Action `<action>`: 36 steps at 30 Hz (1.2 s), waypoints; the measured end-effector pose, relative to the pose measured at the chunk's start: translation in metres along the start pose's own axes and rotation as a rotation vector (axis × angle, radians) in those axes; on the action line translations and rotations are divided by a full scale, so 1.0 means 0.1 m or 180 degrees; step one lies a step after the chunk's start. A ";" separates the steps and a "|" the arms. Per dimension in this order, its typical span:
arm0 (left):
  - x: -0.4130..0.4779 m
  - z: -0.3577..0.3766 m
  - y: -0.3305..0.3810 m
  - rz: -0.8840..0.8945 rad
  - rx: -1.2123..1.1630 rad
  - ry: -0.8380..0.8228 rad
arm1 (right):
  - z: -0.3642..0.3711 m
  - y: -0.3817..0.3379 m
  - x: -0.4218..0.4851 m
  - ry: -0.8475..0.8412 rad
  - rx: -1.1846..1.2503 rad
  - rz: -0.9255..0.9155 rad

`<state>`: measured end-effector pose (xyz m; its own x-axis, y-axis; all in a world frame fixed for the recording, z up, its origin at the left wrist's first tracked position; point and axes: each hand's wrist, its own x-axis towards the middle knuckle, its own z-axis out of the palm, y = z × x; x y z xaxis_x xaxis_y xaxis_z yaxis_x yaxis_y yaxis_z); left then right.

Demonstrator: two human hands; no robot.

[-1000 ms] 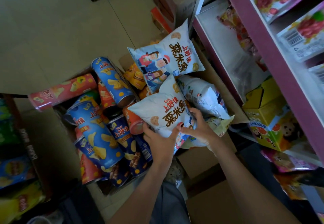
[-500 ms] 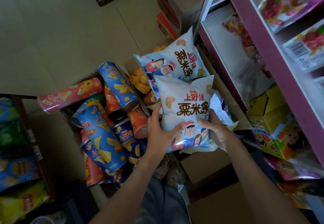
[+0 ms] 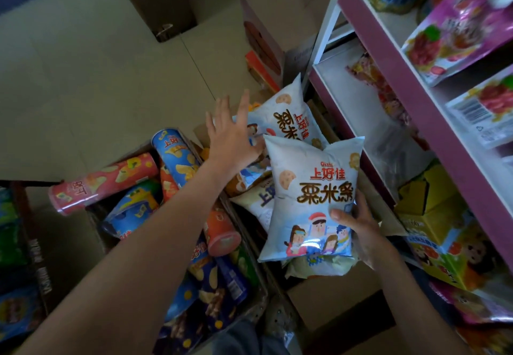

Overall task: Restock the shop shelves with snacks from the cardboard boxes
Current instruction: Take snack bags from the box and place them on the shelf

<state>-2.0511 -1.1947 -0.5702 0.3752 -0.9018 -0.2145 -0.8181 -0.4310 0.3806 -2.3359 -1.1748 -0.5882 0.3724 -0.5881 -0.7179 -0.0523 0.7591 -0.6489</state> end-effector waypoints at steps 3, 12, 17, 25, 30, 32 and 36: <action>0.20 0.03 -0.07 -0.0135 0.0421 -0.0640 | -0.01 0.03 0.01 -0.0036 0.0087 -0.0012; 0.10 0.04 -0.14 -0.0553 0.0294 -0.1208 | 0.03 0.05 -0.04 -0.0043 0.0174 -0.0135; -0.10 -0.15 -0.06 -0.0798 -0.0083 -0.1019 | 0.06 0.04 -0.16 0.0237 0.0319 -0.0380; -0.91 -0.89 0.06 -0.1589 -0.1950 -0.0543 | 0.27 -0.38 -0.81 0.0403 0.0455 -0.0578; -1.53 -1.66 0.19 -0.1650 -0.2659 -0.0360 | 0.44 -0.77 -1.64 0.0581 0.0196 -0.0632; -1.75 -1.97 0.31 -0.1520 -0.2811 -0.0396 | 0.44 -0.90 -2.01 0.0624 0.0076 -0.0670; -2.12 -2.42 0.53 -0.1025 -0.2947 -0.0674 | 0.40 -1.12 -2.81 0.0946 -0.0075 -0.0833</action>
<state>-2.0686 -1.0341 -0.2866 0.3601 -0.7521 -0.5520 0.0038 -0.5905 0.8070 -2.3977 -1.0833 -0.3039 0.0918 -0.8187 -0.5668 -0.0136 0.5682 -0.8228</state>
